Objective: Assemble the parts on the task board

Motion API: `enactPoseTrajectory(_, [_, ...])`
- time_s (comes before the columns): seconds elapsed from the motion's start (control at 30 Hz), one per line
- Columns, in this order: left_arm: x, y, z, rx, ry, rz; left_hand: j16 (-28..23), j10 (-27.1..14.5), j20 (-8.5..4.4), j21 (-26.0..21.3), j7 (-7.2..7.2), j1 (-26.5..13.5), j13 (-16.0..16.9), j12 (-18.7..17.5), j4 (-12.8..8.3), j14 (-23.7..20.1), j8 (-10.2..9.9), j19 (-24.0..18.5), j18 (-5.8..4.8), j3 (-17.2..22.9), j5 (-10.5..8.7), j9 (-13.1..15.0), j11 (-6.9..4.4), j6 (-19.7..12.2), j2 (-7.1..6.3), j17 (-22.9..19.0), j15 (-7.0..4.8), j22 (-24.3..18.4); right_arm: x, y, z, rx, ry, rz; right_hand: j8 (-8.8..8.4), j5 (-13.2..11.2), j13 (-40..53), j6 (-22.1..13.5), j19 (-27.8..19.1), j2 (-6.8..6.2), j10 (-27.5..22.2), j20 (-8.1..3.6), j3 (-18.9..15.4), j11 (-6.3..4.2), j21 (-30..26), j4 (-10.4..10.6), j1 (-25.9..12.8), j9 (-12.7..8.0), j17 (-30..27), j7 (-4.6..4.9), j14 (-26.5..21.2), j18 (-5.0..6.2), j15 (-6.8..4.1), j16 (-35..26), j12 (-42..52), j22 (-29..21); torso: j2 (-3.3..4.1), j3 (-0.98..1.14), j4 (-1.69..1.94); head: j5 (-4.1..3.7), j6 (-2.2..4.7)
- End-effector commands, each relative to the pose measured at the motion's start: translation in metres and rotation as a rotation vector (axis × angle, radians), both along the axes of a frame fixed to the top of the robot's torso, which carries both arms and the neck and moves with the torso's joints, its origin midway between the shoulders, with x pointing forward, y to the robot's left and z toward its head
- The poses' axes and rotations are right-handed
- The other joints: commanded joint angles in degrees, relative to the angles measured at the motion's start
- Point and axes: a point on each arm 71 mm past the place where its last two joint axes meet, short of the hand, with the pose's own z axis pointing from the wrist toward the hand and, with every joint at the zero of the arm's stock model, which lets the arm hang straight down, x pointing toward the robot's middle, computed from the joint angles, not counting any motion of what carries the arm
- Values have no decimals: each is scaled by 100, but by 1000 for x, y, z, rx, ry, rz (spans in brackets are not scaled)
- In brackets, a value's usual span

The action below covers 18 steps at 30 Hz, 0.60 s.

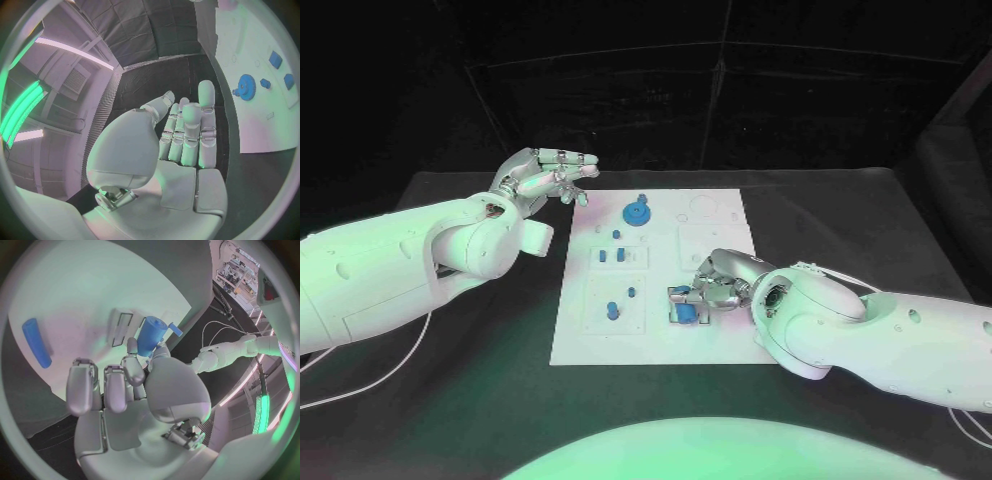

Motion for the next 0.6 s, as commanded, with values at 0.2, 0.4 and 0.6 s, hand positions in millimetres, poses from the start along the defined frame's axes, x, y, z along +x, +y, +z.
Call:
enactPoseTrajectory(0.2, [0, -2, 1, -7, 1, -12, -10, -28, 12, -37, 5, -10, 9, 11, -13, -49, 33, -20, 74, -22, -12, -6, 6, -27, 35, -5, 4, -5, 5, -4, 5, -7, -74, -35, -89, -662, -544, -235, -116, -243, -372, 36, -67, 70, -169, 15, -452, -1, 156, 93, 321, 18, 25, -73, -700, -249, 0, -2, -5, -7, 13])
enactPoseTrajectory(0.4, [0, -2, 1, -7, 3, -14, -10, -28, 12, -37, 5, -10, 9, 11, -13, -49, 33, -20, 74, -22, -12, -6, 6, -27, 35, -5, 4, -5, 5, -3, 6, -5, -88, -33, -84, -729, -673, -324, -148, -426, -451, 61, 126, 98, -232, 15, -606, -20, 102, 125, 306, 34, 51, -125, -878, -335, -1, 3, -5, -5, 11])
enactPoseTrajectory(0.6, [0, -2, 1, -7, 4, -15, -10, -28, 12, -37, 5, -10, 9, 11, -13, -49, 33, -20, 74, -22, -12, -6, 6, -27, 35, -5, 4, -5, 2, -1, 9, 9, -98, -9, -45, -541, -630, -331, -129, -500, -401, 65, 340, 95, -223, -5, -435, -33, 138, 122, 319, 29, 51, -116, -839, -306, -3, 6, -5, -10, 11])
